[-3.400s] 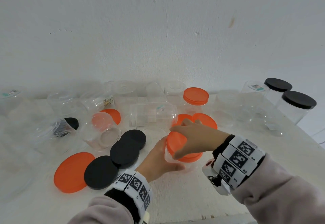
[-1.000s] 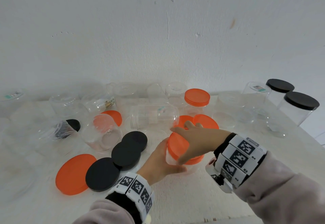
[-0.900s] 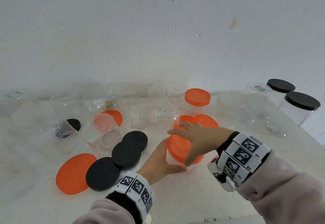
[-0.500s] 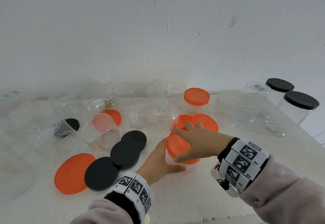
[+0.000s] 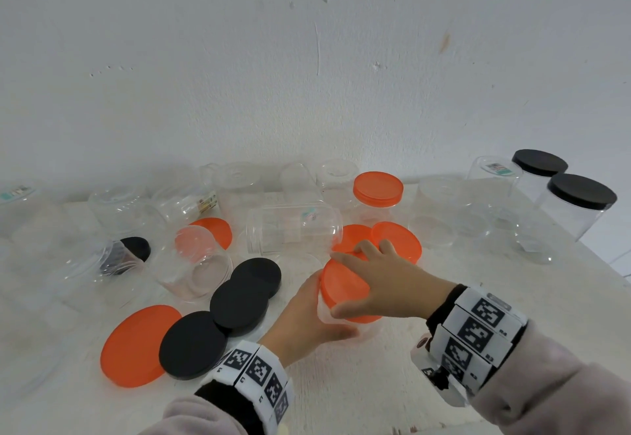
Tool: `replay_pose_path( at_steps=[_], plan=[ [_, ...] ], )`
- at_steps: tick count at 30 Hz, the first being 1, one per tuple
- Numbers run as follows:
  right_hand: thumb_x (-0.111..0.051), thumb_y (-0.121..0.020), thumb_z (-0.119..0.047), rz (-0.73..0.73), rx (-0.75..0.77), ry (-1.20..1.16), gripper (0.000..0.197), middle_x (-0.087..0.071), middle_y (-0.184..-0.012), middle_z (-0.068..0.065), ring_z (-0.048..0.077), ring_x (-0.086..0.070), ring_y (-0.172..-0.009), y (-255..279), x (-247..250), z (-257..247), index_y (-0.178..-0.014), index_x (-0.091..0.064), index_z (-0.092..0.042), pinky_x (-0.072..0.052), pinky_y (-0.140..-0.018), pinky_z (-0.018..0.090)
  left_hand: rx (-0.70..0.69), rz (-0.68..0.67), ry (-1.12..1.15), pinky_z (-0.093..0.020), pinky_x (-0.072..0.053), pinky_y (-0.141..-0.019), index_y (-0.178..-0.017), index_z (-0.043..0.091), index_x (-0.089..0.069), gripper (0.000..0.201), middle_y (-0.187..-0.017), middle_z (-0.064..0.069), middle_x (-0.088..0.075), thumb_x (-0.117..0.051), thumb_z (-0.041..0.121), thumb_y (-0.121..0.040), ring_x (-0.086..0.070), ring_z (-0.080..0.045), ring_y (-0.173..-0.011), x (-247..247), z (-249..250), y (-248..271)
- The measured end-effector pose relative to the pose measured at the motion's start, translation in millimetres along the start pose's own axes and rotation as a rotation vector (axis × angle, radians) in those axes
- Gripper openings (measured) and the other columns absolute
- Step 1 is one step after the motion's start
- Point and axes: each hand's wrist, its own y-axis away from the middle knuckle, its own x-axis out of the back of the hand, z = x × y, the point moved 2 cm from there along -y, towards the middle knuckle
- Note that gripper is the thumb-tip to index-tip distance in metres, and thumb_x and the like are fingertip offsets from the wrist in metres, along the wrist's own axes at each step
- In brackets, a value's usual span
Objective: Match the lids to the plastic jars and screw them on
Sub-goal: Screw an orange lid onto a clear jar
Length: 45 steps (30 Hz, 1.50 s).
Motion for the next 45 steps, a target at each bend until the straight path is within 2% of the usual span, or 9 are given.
replay_pose_path(
  at_steps=[6,11,14,16,22,28,35,39,45],
  plan=[
    [-0.051,-0.083,-0.068,0.13,-0.087,-0.311,0.072,-0.034,-0.146,-0.003,0.024,-0.026,-0.136,-13,22,43,-0.146,-0.032,-0.036,-0.029,-0.109,0.044,-0.018,-0.002,0.02,0.005,-0.036,-0.077,-0.115,0.051,-0.037,0.078,-0.117,0.033,-0.05,-0.088,0.025,-0.063,-0.043,0.027,-0.104,0,1,0],
    [-0.056,-0.091,-0.049,0.492,-0.315,-0.301,0.062,-0.038,-0.143,0.009,0.028,-0.028,-0.132,-26,49,107,-0.143,-0.04,-0.02,-0.031,-0.105,0.044,0.014,-0.009,0.003,-0.014,-0.037,-0.099,-0.12,0.054,-0.031,0.085,-0.134,0.025,-0.042,-0.087,0.034,-0.061,-0.042,0.012,-0.12,0,0,1],
    [-0.056,-0.091,-0.044,0.572,-0.46,-0.257,0.064,-0.034,-0.146,0.014,0.035,-0.025,-0.135,-31,54,143,-0.145,-0.036,-0.015,-0.028,-0.107,0.049,0.01,-0.005,0.014,-0.005,-0.038,-0.091,-0.121,0.054,-0.032,0.086,-0.131,0.028,-0.044,-0.085,0.043,-0.055,-0.042,0.019,-0.115,-1,1,2],
    [-0.056,-0.091,-0.046,0.549,-0.526,-0.229,0.069,-0.028,-0.151,0.015,0.035,-0.017,-0.141,-34,52,161,-0.147,-0.031,-0.016,-0.024,-0.11,0.052,0.006,-0.009,0.028,-0.002,-0.038,-0.088,-0.125,0.051,-0.03,0.09,-0.132,0.028,-0.042,-0.085,0.041,-0.055,-0.041,0.021,-0.114,-1,2,1],
    [-0.049,-0.09,-0.057,0.436,-0.592,-0.212,0.075,-0.01,-0.159,0.012,0.029,-0.003,-0.147,-39,36,185,-0.151,-0.02,-0.025,-0.013,-0.115,0.051,0.031,-0.038,-0.014,-0.034,-0.034,-0.113,-0.143,0.045,-0.003,0.125,-0.145,0.023,-0.022,-0.088,0.043,-0.051,-0.034,0.0,-0.134,-1,3,0],
    [-0.047,-0.09,-0.061,0.468,-0.588,-0.244,0.071,-0.002,-0.159,0.016,0.032,0.005,-0.146,-44,31,180,-0.149,-0.025,-0.029,-0.012,-0.114,0.052,0.004,-0.016,-0.105,-0.021,-0.027,-0.109,-0.142,0.049,0.003,0.131,-0.139,0.037,-0.011,-0.087,0.053,-0.047,-0.027,0.004,-0.134,1,11,-10],
    [-0.051,-0.088,-0.06,0.474,-0.612,-0.177,0.061,-0.022,-0.148,0.02,0.04,-0.028,-0.128,-43,37,176,-0.14,-0.039,-0.03,-0.028,-0.106,0.046,-0.033,-0.048,-0.175,-0.033,-0.04,-0.108,-0.132,0.066,-0.004,0.121,-0.139,0.031,-0.025,-0.084,0.07,-0.04,-0.034,0.007,-0.128,6,58,-41],
    [-0.051,-0.087,-0.06,0.467,-0.616,-0.122,0.061,-0.032,-0.136,0.017,0.036,-0.036,-0.116,-43,37,174,-0.138,-0.04,-0.029,-0.035,-0.098,0.042,-0.148,0.03,-0.204,-0.021,-0.033,-0.102,-0.138,0.057,-0.008,0.122,-0.138,0.019,-0.029,-0.079,0.071,-0.041,-0.034,0.009,-0.126,11,101,-80],
    [-0.054,-0.082,-0.061,0.45,-0.597,-0.127,0.064,-0.035,-0.127,0.015,0.033,-0.036,-0.111,-36,35,175,-0.136,-0.038,-0.029,-0.035,-0.094,0.039,-0.231,0.184,-0.306,-0.024,-0.026,-0.094,-0.149,0.036,-0.001,0.129,-0.13,0.011,-0.017,-0.078,0.064,-0.05,-0.027,-0.002,-0.116,20,150,-151]
  ],
)
